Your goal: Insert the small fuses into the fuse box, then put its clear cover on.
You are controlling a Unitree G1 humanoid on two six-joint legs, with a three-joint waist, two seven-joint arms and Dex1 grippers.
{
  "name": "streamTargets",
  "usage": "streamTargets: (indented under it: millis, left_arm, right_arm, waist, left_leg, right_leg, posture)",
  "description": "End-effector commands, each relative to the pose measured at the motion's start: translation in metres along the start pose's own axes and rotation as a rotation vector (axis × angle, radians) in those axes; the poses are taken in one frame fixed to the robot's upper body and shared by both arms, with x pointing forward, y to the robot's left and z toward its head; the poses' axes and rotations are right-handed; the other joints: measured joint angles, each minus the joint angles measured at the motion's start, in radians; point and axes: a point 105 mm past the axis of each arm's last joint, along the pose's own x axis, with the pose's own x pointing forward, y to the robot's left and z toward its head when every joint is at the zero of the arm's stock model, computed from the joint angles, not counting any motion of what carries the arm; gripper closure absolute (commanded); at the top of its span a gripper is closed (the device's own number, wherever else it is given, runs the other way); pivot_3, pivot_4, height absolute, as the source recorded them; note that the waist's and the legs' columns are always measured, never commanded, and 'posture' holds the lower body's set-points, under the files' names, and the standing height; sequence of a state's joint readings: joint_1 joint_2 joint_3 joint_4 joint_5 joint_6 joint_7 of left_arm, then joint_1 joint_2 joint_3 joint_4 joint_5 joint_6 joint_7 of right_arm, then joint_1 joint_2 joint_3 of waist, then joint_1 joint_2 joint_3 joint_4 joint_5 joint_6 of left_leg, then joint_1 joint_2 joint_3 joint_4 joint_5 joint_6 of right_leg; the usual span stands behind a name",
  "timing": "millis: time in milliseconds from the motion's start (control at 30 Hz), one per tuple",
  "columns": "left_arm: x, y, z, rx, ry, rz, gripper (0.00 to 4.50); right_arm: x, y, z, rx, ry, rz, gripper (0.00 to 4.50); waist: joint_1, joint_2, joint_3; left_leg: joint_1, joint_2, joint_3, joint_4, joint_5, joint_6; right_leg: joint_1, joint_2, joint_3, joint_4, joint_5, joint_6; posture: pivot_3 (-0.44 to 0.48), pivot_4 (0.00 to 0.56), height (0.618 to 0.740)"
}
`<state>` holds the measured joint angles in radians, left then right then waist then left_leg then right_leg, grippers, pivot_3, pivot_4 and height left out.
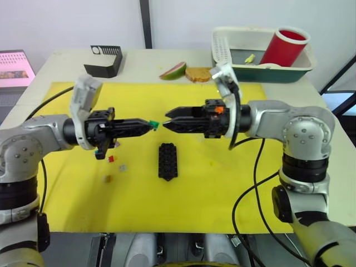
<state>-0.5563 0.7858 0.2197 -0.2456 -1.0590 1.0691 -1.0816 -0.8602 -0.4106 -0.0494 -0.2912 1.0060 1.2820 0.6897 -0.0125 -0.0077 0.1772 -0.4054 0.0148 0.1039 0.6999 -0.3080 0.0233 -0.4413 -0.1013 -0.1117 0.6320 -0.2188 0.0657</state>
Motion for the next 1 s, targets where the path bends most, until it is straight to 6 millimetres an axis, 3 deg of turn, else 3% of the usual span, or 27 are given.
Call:
streamTargets:
  millis: [33, 233, 300, 1000]
  left_arm:
    - [-0.001, -0.003, 0.010, 0.052, -0.017, -0.015, 4.50]
    - [-0.005, -0.003, 0.008, 0.049, -0.012, -0.010, 4.50]
    - [-0.006, -0.002, 0.008, 0.043, -0.017, -0.006, 4.50]
    - [-0.005, -0.003, 0.004, 0.033, -0.006, -0.001, 4.50]
  right_arm:
    - [0.005, 0.009, 0.006, -0.039, -0.004, 0.026, 2.09]
    - [0.008, 0.010, 0.003, -0.033, -0.004, 0.033, 2.09]
    - [0.009, 0.010, 0.002, -0.031, -0.004, 0.037, 2.85]
    - [0.015, 0.013, 0.003, -0.023, -0.015, 0.061, 2.85]
  waist:
    - [0.000, 0.000, 0.000]
    - [0.000, 0.000, 0.000]
    - [0.000, 0.000, 0.000]
    - [0.000, 0.000, 0.000]
  left_leg:
    - [0.000, 0.000, 0.000, 0.000, 0.000, 0.000]
    - [0.000, 0.000, 0.000, 0.000, 0.000, 0.000]
    - [0.000, 0.000, 0.000, 0.000, 0.000, 0.000]
    - [0.000, 0.000, 0.000, 0.000, 0.000, 0.000]
  right_leg:
    - [0.000, 0.000, 0.000, 0.000, 0.000, 0.000]
    - [0.000, 0.000, 0.000, 0.000, 0.000, 0.000]
    - [0.000, 0.000, 0.000, 0.000, 0.000, 0.000]
    - [0.000, 0.000, 0.000, 0.000, 0.000, 0.000]
  posture:
    - [0.000, 0.150, 0.740]
    - [0.000, 0.150, 0.740]
    - [0.000, 0.150, 0.740]
    - [0.000, 0.150, 0.740]
